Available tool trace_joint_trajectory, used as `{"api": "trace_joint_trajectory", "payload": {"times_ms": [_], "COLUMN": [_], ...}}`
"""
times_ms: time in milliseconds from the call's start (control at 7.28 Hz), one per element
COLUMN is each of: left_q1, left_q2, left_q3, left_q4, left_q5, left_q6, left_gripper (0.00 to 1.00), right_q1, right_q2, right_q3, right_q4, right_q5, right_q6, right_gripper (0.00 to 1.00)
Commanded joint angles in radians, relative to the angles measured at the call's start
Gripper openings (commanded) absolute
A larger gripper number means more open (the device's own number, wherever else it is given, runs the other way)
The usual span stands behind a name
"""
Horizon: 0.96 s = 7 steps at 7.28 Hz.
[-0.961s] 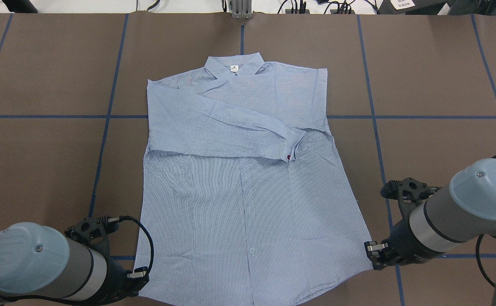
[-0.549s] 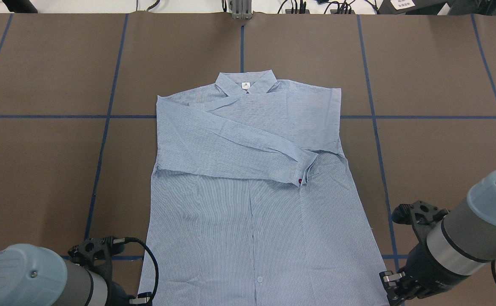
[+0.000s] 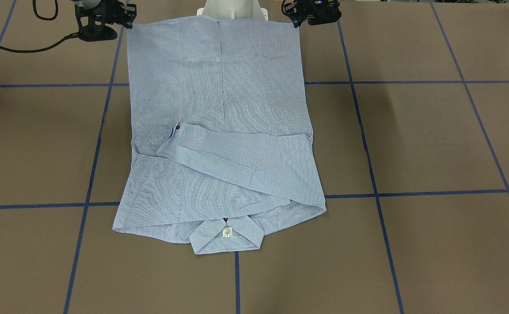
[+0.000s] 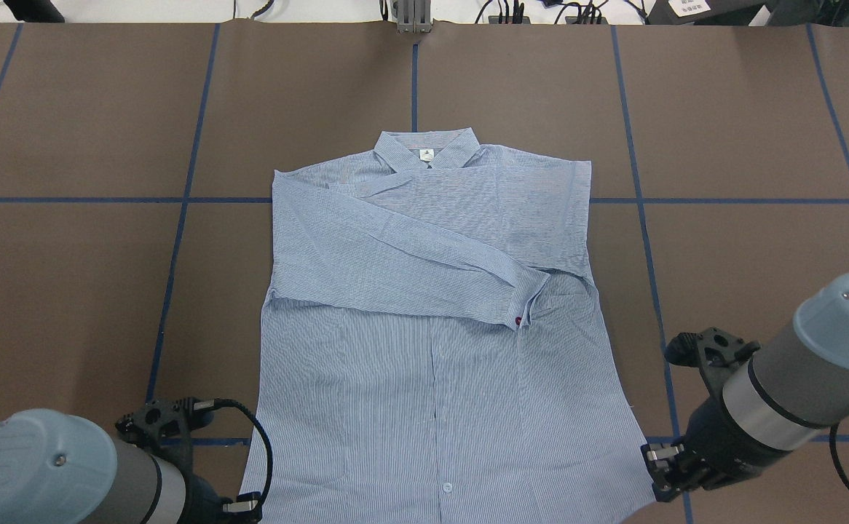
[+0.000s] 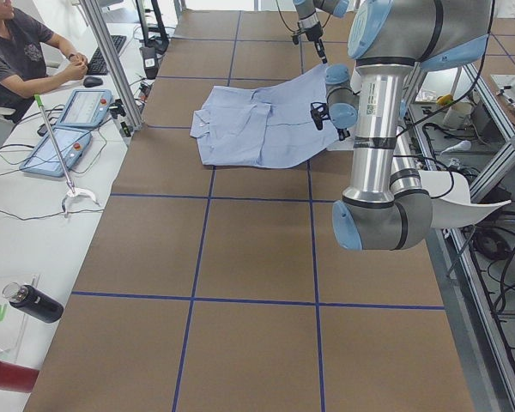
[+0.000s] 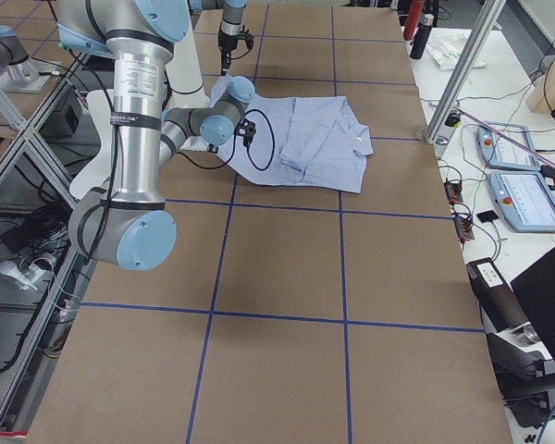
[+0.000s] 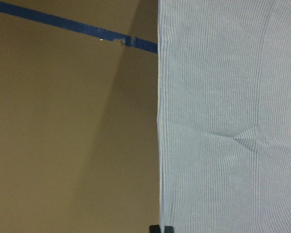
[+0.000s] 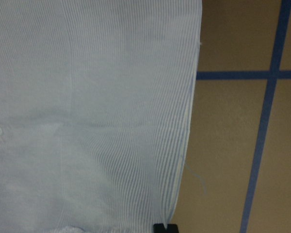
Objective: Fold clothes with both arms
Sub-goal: 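Lift the gripped hem corners off the table with both grippers, then carry the hem over the shirt toward the collar with both grippers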
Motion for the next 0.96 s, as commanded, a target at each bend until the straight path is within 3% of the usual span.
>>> {"api": "trace_joint_trajectory", "payload": {"times_ms": [0, 412, 824], "left_q1": [-0.125, -0.325, -0.518], "left_q2": [-0.061, -0.213, -0.228], "left_q3": [0.029, 0.191, 0.291], "left_q4": [0.016, 0.015, 0.013], "left_q5": [-0.003, -0.072, -0.137], "left_q6": [0.046, 0.150, 0.328], "left_gripper": [0.00, 0.00, 0.00], "right_q1": [0.109, 0.251, 0.395], "right_q2": [0.143, 0.322, 0.467], "right_q3": [-0.081, -0.253, -0.434], "right_q4": [0.001, 0.004, 0.007], "right_q5": [-0.028, -0.029, -0.029], "right_q6": [-0.005, -0.010, -0.071], "right_gripper": [0.00, 0.00, 0.00]}}
